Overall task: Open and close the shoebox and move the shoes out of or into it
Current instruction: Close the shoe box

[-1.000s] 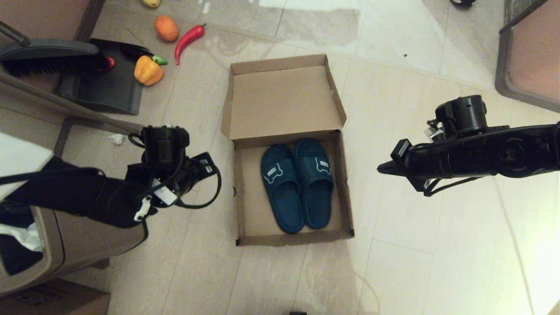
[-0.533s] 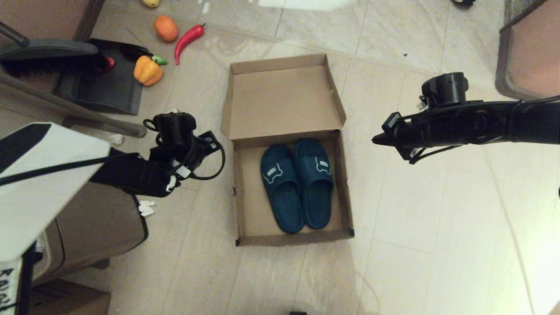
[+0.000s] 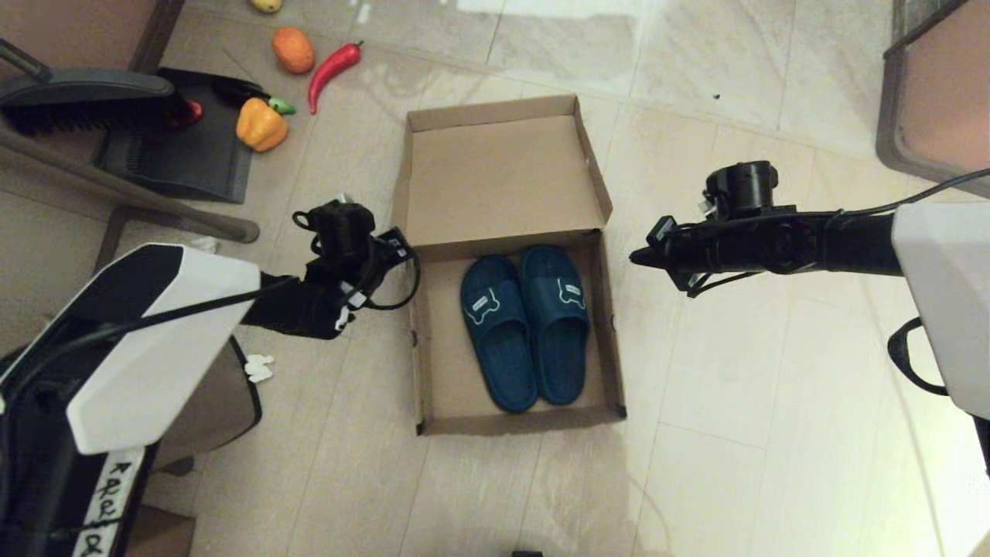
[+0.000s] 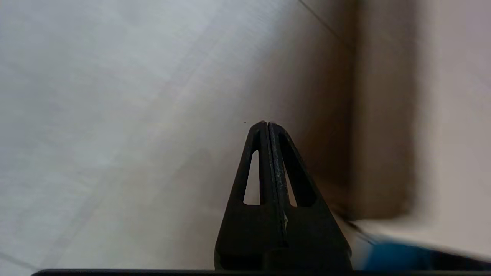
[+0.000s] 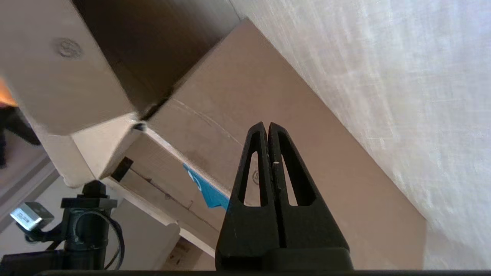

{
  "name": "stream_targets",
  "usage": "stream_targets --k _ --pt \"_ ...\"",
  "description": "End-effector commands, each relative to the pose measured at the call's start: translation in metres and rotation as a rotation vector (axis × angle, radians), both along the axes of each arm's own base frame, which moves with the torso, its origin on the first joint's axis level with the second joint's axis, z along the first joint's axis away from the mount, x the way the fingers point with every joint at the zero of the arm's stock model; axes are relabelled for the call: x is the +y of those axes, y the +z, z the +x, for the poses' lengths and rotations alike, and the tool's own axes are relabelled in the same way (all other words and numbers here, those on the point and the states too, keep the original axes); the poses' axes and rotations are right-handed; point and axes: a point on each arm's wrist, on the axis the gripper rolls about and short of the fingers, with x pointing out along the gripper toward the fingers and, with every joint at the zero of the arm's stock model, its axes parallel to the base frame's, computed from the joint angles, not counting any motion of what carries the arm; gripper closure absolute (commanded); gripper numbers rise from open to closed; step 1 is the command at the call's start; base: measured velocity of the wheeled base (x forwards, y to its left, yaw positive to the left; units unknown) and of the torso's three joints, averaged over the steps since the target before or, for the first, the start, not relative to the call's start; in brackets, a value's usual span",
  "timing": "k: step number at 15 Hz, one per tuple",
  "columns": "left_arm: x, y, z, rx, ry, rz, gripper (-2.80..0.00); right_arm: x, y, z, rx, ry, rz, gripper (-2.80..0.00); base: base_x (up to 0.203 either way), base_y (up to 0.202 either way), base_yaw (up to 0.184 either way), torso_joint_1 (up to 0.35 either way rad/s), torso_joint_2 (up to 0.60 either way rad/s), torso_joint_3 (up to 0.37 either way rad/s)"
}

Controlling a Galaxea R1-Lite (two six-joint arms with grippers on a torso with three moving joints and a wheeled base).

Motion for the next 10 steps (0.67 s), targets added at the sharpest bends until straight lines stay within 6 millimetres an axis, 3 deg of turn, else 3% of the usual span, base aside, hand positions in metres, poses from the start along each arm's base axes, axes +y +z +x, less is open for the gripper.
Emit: stream_targets --k 1,6,8,10 --pt "-0.007 -0.006 0.002 0.005 -0.012 -0.001 0.0 0.005 -0.015 0.007 0.015 0.012 0.006 0.0 0.0 0.0 0.0 0.0 0.0 0.0" --pt "-0.018 -0.011 -0.001 0.025 -0.041 0.007 0.0 0.031 -0.021 0.008 0.003 0.07 0.05 0.0 0.0 0.0 0.0 0.0 0.0 0.0" --pt "-0.022 -0.017 -0.003 0.094 -0.045 0.029 0.0 0.051 -0.023 0.001 0.032 0.113 0.047 0.0 0.0 0.0 0.0 0.0 0.0 0.0" --pt "-0.022 -0.023 -0.01 0.153 -0.042 0.048 0.0 0.058 -0.018 -0.009 0.081 0.125 0.033 0.0 0.0 0.0 0.0 0.0 0.0 0.0"
